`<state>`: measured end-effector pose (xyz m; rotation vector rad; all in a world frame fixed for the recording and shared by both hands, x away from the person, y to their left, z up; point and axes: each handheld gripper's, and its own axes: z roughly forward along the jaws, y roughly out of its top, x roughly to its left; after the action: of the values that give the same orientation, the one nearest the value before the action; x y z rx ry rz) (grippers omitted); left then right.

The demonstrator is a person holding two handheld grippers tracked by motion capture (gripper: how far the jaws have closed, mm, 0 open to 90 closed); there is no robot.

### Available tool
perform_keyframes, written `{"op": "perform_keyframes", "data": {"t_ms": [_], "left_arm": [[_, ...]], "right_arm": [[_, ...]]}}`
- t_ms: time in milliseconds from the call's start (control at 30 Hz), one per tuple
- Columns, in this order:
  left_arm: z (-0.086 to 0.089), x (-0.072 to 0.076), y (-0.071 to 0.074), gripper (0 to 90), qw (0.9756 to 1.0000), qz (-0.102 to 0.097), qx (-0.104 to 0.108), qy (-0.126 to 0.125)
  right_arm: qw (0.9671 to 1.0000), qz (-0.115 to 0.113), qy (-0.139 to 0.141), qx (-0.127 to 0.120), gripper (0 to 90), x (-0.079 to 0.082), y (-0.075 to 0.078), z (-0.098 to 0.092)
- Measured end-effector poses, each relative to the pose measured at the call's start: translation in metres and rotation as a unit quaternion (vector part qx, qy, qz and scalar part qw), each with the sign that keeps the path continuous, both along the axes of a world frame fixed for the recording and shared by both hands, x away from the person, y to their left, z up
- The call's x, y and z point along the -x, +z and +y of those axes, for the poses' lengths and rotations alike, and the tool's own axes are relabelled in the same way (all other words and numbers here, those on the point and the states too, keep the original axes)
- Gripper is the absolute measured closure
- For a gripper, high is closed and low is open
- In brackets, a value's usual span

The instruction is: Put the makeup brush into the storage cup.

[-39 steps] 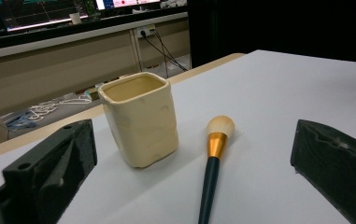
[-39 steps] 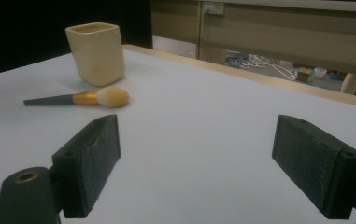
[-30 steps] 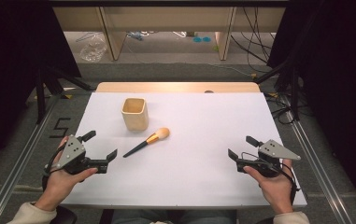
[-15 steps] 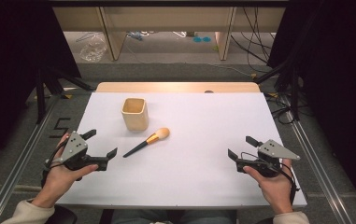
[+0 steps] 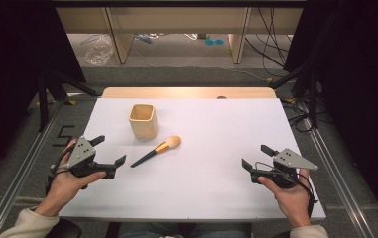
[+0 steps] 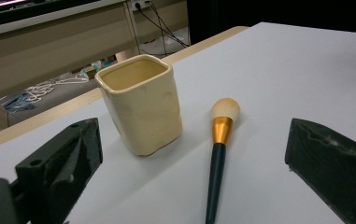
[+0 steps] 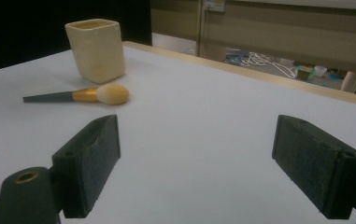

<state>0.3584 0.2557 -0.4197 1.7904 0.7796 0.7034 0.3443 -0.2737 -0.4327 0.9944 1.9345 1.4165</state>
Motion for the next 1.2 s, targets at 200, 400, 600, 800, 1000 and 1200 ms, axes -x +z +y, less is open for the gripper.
{"op": "perform_keyframes", "data": {"t_ms": [200, 400, 600, 800, 1000, 1200], "left_arm": [[-0.004, -0.008, 0.000, 3.7, 0.9998, 0.002, -0.018, -0.011], [-0.007, -0.011, -0.001, 3.8, 0.9995, 0.021, -0.023, -0.007], [-0.009, -0.018, -0.001, 4.0, 0.9990, 0.016, -0.037, -0.021], [-0.010, -0.023, 0.000, 4.3, 0.9984, 0.019, -0.048, -0.025], [-0.014, -0.025, 0.001, 4.6, 0.9978, 0.038, -0.050, -0.022], [-0.018, -0.030, 0.002, 5.6, 0.9963, 0.040, -0.064, -0.042]], "right_arm": [[1.0000, -0.001, 0.003, -0.008, 16.2, -0.001, -0.001, 0.001], [1.0000, 0.002, -0.002, 0.000, 16.2, 0.000, 0.000, 0.000], [1.0000, 0.004, 0.000, -0.004, 16.2, 0.000, -0.001, 0.000], [1.0000, 0.006, 0.002, -0.007, 16.3, 0.000, 0.000, 0.000], [1.0000, 0.004, 0.000, -0.005, 16.3, 0.000, -0.001, 0.000], [1.0000, 0.004, -0.002, 0.000, 16.3, -0.001, -0.001, 0.000]]}}
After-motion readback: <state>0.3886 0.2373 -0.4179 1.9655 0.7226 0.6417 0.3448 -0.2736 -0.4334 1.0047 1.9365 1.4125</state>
